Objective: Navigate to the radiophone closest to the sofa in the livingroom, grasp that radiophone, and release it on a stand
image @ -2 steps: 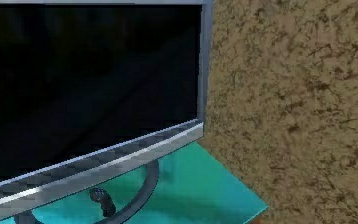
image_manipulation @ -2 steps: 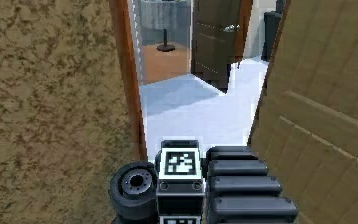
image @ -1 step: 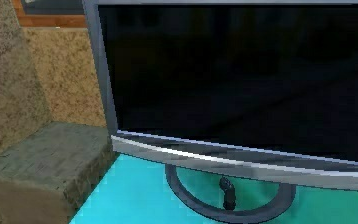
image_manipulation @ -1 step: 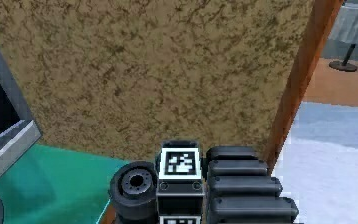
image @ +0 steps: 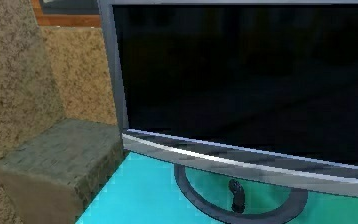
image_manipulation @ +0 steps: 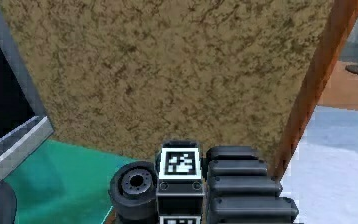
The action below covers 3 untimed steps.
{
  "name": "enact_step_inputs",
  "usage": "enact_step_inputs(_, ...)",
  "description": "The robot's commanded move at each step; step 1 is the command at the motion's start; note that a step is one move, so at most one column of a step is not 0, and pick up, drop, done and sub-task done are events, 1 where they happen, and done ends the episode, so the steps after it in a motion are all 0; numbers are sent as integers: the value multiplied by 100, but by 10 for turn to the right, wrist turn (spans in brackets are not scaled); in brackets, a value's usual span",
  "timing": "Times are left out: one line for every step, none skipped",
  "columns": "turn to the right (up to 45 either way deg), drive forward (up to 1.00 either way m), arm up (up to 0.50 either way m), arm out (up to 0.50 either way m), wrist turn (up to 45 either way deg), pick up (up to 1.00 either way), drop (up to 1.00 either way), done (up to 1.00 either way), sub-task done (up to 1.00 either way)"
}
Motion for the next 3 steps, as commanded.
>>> enact_step_inputs(420,0,0,0,0,0,0,0,0)
enact_step_inputs(-420,0,0,0,0,0,0,0,0)
enact_step_inputs(450,0,0,0,0,0,0,0,0)
